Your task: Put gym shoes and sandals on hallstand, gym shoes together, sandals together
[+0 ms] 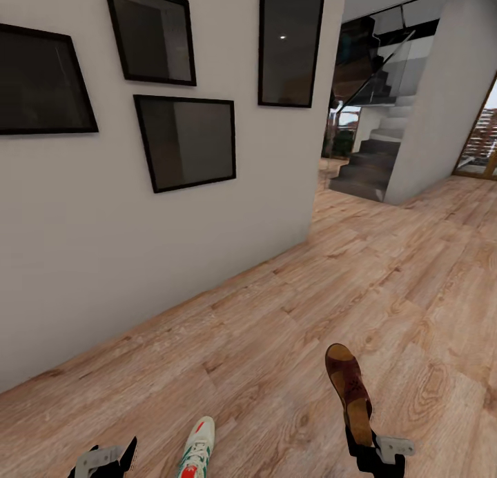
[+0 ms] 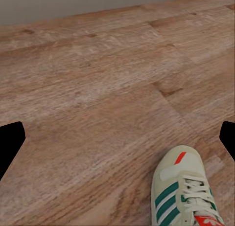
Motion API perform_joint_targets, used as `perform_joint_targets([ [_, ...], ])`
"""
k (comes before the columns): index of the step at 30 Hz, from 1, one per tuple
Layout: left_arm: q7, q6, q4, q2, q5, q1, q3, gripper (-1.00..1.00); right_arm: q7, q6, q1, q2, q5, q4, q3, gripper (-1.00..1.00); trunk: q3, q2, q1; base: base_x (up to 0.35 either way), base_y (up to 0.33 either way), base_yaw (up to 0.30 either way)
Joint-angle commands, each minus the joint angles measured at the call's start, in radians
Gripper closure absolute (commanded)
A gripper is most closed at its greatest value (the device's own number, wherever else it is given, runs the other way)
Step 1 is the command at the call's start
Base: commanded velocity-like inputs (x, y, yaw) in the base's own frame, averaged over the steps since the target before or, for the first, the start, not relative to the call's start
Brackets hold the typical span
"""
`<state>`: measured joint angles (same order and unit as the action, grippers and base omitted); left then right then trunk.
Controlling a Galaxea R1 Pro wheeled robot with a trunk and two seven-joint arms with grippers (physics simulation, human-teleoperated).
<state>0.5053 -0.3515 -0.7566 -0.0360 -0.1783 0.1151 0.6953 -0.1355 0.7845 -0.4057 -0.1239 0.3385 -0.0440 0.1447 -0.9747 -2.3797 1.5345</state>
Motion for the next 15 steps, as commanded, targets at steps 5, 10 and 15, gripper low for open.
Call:
perform_joint_targets([
  [5, 0.006, -0.006, 0.0, -0.001, -0.011, 0.002, 0.006, -1.0, -0.009, 0.002, -0.001, -0.001, 0.014, 0.001, 0.006, 1.0, -0.001, 0.0, 0.0, 0.0, 0.158, 0.0],
  [10, 0.006, -0.006, 0.0, -0.001, -0.01, 0.002, 0.006, -1.0, -0.009, 0.002, -0.001, -0.002, 0.014, 0.001, 0.006, 1.0, -0.001, 0.0, 0.0, 0.0, 0.034, -0.085],
  [15, 0.006, -0.006, 0.0, -0.002, -0.011, 0.002, 0.006, -1.0, -0.009, 0.002, -0.001, -0.002, 0.014, 0.001, 0.006, 1.0, -0.001, 0.0, 0.0, 0.0, 0.007, -0.22],
])
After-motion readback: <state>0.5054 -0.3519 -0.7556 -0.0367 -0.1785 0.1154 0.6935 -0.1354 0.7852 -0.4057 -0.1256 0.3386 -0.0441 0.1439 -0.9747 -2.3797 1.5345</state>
